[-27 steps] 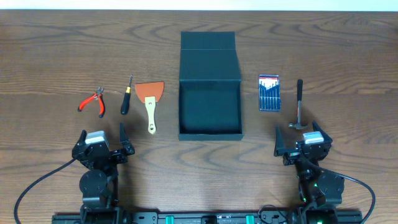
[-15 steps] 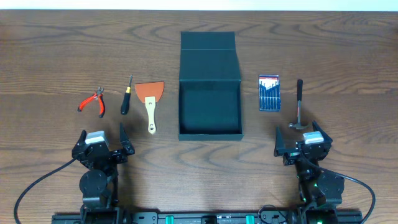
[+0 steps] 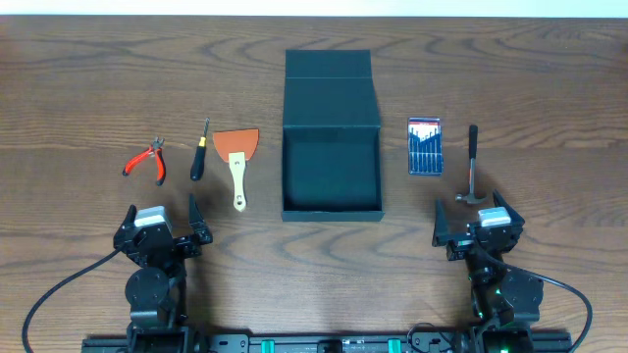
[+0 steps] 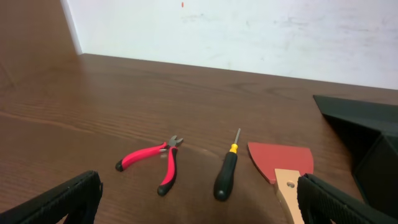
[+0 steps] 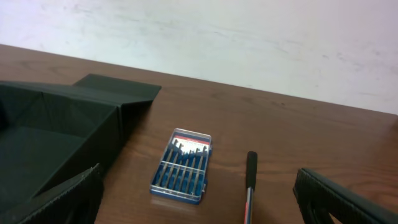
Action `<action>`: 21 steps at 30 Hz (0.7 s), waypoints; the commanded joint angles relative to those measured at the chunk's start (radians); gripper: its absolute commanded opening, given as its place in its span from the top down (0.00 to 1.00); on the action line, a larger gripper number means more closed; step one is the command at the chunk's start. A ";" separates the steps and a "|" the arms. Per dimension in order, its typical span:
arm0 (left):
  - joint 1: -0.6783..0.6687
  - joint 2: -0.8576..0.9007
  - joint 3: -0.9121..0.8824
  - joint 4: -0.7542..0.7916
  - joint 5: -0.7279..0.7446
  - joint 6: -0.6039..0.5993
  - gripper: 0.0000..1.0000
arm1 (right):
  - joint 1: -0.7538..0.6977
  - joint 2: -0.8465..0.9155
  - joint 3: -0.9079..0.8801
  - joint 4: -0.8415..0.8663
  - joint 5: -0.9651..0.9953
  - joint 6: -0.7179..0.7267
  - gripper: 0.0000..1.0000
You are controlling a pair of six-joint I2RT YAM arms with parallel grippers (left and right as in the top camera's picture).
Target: Pack container
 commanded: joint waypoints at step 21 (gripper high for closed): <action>0.003 -0.006 -0.018 -0.043 -0.011 0.013 0.01 | -0.002 -0.003 -0.002 0.078 0.000 0.039 0.01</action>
